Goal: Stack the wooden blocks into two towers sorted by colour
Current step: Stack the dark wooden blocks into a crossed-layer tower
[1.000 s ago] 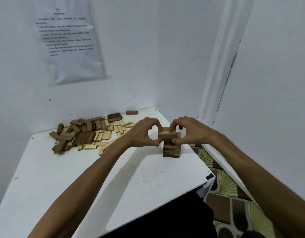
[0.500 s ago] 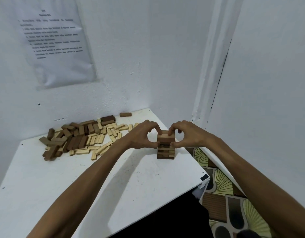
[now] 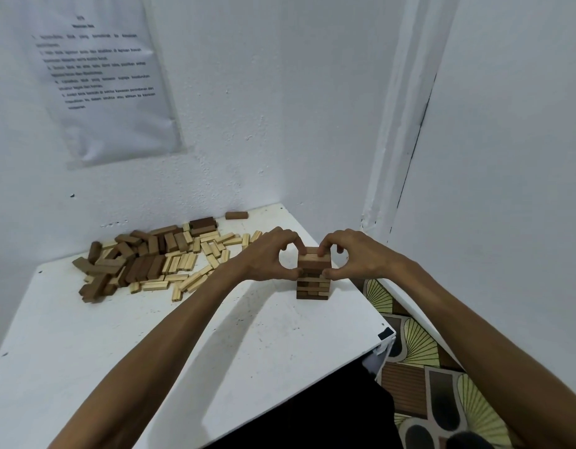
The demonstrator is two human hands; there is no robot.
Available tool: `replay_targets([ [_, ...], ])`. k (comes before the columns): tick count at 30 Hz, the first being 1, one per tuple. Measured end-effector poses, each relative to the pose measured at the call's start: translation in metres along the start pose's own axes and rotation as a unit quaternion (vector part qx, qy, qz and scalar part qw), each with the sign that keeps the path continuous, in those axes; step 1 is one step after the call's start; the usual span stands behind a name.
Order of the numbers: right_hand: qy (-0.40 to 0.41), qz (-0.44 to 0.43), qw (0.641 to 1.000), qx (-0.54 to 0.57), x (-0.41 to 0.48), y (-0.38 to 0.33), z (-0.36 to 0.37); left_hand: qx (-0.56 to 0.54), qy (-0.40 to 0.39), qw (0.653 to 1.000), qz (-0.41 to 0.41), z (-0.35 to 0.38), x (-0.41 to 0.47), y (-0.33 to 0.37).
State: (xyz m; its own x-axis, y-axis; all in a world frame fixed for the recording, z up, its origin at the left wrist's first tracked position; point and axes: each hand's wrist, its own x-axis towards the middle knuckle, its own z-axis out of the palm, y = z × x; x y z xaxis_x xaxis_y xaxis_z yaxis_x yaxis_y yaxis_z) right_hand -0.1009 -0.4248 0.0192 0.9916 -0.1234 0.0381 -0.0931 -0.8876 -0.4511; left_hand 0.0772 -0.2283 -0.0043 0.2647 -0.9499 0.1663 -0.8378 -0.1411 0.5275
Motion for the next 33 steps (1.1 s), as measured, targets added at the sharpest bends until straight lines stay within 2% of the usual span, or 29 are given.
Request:
replay_targets([
  [18,-0.004,0.003,1.0,0.002,0.003,0.006,0.002,-0.015,0.001,1.0,0.002,0.002,0.002,-0.004],
  [33,-0.003,0.017,1.0,0.017,0.003,0.007,0.006,-0.086,0.009,0.996,-0.023,0.007,0.0,-0.011],
])
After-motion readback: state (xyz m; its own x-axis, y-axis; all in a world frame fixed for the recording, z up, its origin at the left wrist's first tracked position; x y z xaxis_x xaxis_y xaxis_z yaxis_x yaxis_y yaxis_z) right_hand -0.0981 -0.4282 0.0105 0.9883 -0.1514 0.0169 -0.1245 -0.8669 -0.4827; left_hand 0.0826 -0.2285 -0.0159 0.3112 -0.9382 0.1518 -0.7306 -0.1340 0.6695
